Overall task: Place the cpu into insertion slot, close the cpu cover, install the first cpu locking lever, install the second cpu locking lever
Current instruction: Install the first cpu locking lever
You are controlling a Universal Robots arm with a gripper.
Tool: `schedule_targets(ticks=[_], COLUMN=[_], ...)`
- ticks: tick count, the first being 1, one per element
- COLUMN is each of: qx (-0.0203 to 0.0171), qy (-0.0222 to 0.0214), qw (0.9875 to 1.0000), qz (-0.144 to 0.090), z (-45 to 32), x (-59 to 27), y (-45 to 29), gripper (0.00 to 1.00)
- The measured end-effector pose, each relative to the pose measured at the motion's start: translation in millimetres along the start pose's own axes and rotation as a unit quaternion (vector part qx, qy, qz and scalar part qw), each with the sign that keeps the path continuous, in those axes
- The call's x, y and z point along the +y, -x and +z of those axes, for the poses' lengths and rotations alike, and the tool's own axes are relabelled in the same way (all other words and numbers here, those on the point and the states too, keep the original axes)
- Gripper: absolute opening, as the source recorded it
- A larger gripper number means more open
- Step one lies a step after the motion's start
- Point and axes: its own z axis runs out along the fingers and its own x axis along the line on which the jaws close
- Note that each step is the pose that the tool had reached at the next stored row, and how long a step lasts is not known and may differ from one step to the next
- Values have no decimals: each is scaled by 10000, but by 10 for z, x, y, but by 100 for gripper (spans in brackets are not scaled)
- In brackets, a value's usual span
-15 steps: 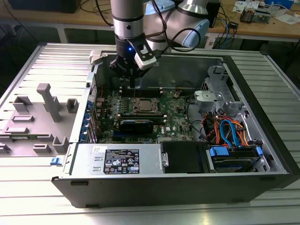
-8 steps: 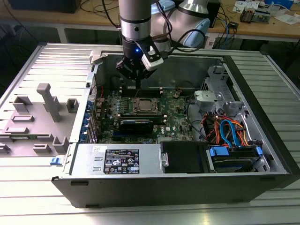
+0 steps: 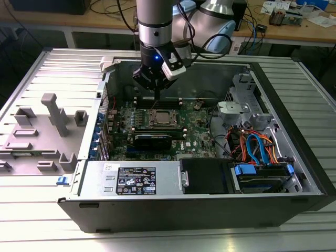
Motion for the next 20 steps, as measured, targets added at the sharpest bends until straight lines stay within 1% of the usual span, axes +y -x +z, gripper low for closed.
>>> schedule_targets(ticks=[3,5,7,11,13,15,16,17,18,20], qx=[-2,-3,-3,-4,-5,13,26,33,45,48], qy=[0,0,1,18,21,21,22,23,23,23], qw=[10000,10000,10000,10000,10000,10000,10000,10000,10000,10000], qz=[-1,-1,-2,0,0,1,0,1,0,0], z=[-3,-23,-99,-233,-244,-241,-238,-236,-232,-214], x=[4,5,5,5,5,1,-3,-5,-9,-11], y=[-68,-86,-86,-82,-71,3,68,108,176,219], gripper=[11,11,11,11,11,11,11,11,11,11])
